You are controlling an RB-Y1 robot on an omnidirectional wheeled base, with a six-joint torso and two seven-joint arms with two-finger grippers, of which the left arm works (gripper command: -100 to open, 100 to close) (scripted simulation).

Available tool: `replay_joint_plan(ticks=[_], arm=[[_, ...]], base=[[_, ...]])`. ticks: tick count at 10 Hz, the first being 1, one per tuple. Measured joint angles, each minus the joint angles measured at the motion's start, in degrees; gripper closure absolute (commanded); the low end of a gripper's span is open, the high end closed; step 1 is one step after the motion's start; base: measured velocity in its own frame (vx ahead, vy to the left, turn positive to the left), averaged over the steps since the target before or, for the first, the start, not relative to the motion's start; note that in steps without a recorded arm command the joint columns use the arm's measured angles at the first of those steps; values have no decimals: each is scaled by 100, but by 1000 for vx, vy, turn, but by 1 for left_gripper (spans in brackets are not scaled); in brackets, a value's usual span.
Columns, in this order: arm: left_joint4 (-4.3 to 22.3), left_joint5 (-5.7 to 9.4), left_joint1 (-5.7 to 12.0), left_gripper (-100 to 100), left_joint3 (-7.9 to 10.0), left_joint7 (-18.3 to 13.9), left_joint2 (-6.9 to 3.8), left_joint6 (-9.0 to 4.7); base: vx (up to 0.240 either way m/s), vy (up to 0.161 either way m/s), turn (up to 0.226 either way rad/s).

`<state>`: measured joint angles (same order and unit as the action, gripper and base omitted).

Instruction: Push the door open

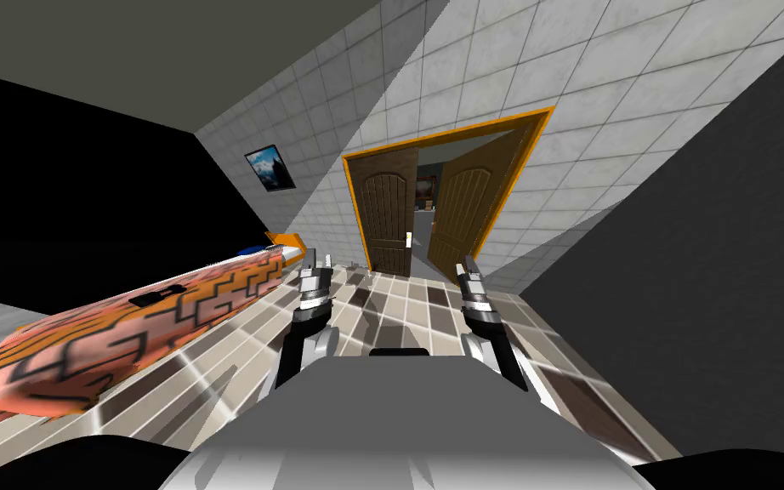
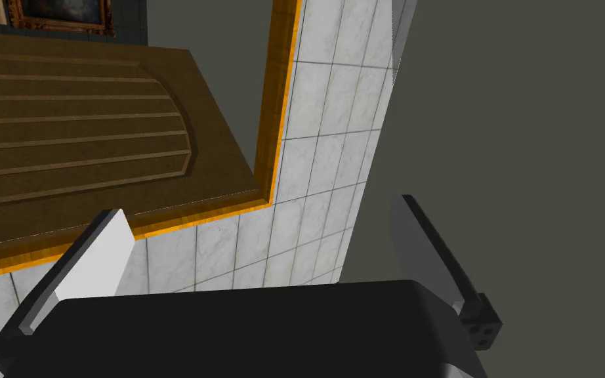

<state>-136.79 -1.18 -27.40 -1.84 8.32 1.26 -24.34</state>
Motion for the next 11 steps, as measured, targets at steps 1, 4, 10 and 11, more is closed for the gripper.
replay_joint_plan(ticks=[1,4,10,11], arm=[[140,2,75,-100,52,-20,-39,-5],[537,12,201,-100,211,-124,-186,-24],[1425,39,529,-100,570,-337,-481,-73],[1588,37,575,-100,625,-376,-527,-91]], base=[[48,-26,-262],[32,-12,-125],[59,-34,-168],[65,-37,-177]])
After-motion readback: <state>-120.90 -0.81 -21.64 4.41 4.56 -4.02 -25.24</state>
